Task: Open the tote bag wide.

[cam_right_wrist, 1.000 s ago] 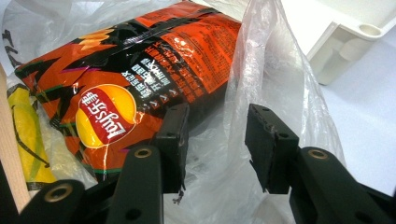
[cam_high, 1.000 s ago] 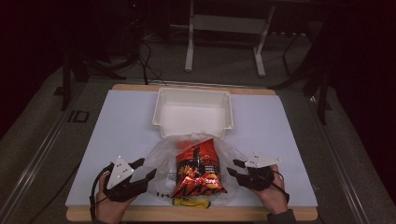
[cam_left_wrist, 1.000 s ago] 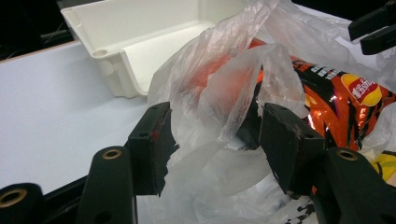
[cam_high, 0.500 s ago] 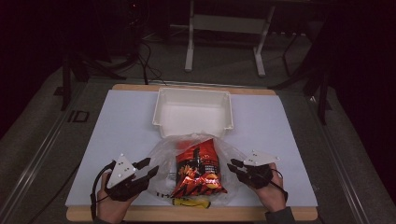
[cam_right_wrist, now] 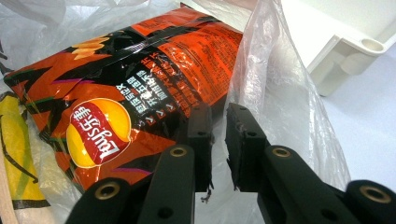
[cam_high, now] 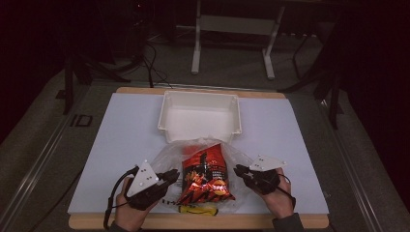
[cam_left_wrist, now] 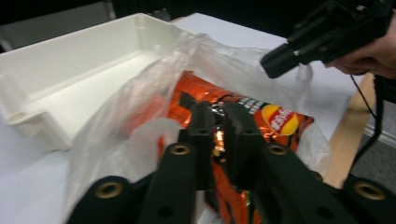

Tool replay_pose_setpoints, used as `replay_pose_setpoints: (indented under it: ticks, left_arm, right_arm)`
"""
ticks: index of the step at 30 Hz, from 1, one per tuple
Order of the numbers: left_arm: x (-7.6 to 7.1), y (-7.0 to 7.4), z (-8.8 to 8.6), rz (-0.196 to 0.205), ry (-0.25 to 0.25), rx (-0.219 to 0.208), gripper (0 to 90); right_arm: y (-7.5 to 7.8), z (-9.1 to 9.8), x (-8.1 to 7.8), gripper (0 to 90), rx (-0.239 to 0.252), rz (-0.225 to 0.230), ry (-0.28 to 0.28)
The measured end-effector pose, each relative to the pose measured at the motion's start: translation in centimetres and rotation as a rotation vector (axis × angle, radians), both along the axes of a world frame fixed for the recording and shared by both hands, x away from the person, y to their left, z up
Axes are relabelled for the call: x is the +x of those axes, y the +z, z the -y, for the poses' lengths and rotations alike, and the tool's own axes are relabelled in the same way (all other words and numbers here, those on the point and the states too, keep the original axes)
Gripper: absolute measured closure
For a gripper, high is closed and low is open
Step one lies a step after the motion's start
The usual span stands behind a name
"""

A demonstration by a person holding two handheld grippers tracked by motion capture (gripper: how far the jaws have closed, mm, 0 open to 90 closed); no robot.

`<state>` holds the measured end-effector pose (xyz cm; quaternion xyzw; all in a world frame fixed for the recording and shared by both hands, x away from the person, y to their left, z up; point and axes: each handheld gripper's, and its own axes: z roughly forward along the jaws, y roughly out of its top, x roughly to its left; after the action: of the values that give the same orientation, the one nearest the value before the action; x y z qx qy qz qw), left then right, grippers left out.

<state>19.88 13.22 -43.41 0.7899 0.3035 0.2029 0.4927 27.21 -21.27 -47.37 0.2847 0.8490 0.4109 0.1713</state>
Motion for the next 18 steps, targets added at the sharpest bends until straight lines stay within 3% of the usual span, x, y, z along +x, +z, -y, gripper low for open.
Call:
replay_pose_setpoints:
  ticks: [9, 18]
  left_arm:
    - [0.5, -1.1, 2.4, -0.030, -0.050, 0.057, 89.2]
    - [1.9, -2.9, 4.0, -0.063, -0.024, 0.154, 84.9]
  right_arm:
    - [-0.1, -0.4, 0.1, 81.7, -0.002, 0.003, 0.001]
    - [0.1, -1.5, 0.3, 80.5, -0.010, 0.013, 0.017]
